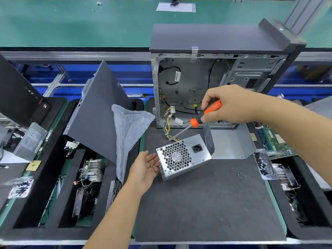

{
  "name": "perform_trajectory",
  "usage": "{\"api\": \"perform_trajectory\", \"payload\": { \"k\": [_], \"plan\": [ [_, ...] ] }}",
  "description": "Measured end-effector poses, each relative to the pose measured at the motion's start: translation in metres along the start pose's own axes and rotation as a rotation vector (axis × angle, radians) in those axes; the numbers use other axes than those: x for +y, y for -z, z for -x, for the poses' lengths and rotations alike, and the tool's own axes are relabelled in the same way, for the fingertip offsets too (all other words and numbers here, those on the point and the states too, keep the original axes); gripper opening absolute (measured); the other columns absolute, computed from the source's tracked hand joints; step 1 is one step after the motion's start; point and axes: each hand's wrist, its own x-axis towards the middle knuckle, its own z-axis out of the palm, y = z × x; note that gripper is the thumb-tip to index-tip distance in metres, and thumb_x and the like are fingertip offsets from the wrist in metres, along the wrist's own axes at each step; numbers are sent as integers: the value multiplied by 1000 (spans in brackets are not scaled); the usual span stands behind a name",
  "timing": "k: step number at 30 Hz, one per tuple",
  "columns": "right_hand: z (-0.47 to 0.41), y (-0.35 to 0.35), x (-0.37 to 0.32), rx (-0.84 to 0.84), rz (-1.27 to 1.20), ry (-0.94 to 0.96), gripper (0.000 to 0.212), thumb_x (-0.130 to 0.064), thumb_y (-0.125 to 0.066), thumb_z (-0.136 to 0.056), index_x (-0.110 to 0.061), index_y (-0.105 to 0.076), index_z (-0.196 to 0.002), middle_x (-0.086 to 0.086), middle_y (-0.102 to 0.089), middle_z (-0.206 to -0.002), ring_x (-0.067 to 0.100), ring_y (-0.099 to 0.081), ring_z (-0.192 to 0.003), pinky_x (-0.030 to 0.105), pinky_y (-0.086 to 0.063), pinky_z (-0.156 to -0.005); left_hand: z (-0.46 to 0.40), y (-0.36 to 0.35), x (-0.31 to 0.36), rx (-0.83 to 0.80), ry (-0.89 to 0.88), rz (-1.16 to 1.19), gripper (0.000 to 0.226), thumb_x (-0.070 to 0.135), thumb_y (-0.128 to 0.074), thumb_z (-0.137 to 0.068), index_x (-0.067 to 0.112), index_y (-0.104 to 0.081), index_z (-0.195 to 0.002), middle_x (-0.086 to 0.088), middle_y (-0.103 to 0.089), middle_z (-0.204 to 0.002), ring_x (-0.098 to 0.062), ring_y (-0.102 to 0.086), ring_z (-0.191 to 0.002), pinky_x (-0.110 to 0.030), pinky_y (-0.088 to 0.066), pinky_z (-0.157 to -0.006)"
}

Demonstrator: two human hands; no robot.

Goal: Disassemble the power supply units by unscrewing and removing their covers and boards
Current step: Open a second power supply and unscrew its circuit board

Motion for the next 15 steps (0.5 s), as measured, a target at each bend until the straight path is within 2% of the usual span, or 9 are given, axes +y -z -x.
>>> {"api": "perform_trajectory", "payload": {
  "k": [3,5,8,12,15],
  "plan": [
    [2,-3,3,17,-22,0,22,-45,-80,-74,-36,-62,-85,-13,-60,-85,4,-54,-75,26,-37,-59,7,-2,-2,-83,-9,-196,56,55,-57,-95,2,-71,-101,-5,-67,-76,-10,-48,-54,-21,-35,-49],
    [4,-4,5,24,-26,-5,23,-46,-80,-74,-36,-63,-85,-14,-60,-83,3,-54,-71,24,-36,-57,12,-2,-2,-114,-26,-317,58,64,-68,-81,7,-72,-87,1,-55,-64,-9,-41,-52,-20,-31,-47],
    [6,-5,8,32,-38,-13,23,-47,-80,-73,-37,-63,-85,-14,-60,-80,1,-54,-66,22,-36,-55,19,1,-3,-148,-44,-489,49,61,-80,-69,17,-59,-76,2,-42,-61,-11,-35,-51,-21,-28,-47],
    [10,-8,12,38,-74,-13,22,-45,-81,-72,-37,-64,-84,-15,-59,-71,-9,-52,-56,10,-34,-45,24,4,-8,-220,-208,-630,42,48,-73,-87,12,-54,-76,-5,-40,-73,-20,-24,-65,-23,-22,-53],
    [12,-9,14,33,-78,-22,24,-48,-80,-70,-36,-65,-83,-17,-61,-67,-8,-53,-56,19,-36,-52,26,1,-11,-200,-294,-707,45,53,-63,-93,13,-50,-79,-8,-42,-75,-25,-25,-70,-33,-25,-61]
  ]
}}
